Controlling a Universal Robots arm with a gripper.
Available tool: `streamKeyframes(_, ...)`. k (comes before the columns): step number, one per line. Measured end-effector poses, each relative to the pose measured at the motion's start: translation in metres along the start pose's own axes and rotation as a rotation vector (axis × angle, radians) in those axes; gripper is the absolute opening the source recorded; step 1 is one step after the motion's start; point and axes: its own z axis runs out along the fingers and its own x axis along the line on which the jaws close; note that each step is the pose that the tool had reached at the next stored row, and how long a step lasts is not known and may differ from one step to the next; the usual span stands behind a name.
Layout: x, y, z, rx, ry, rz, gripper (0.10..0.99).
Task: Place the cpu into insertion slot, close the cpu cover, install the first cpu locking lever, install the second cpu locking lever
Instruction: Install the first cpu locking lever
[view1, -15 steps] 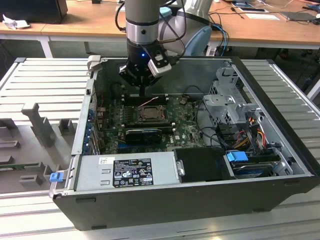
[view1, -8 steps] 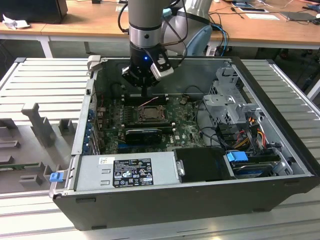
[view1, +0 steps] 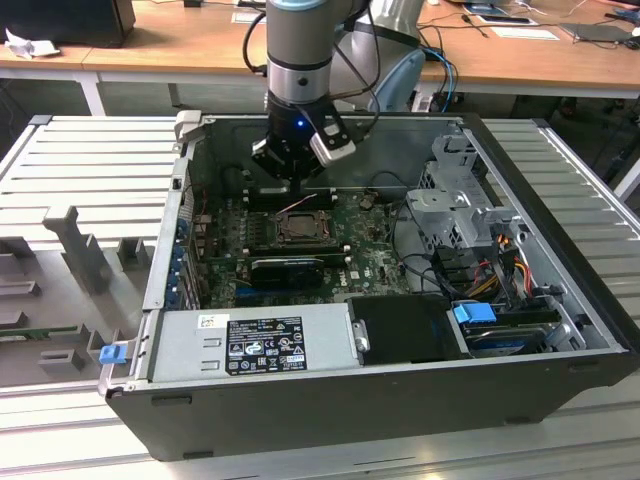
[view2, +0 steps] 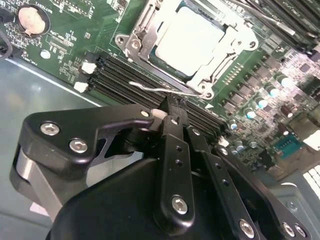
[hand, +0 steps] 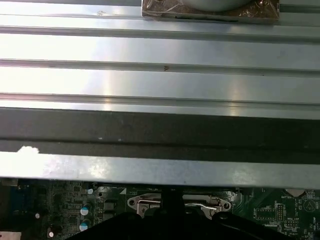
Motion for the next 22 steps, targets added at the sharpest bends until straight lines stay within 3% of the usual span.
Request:
streamKeyframes(7,-0.0075,0.0034,0.0087,0.000,-0.0001,0.000,0.106)
streamKeyframes(16,-0.0163,0.0040,0.0113,0.000,-0.0001,0.003,0.106)
streamKeyframes(22,-0.0170,0.0040,0.0117,0.000,-0.0003,0.003,0.106)
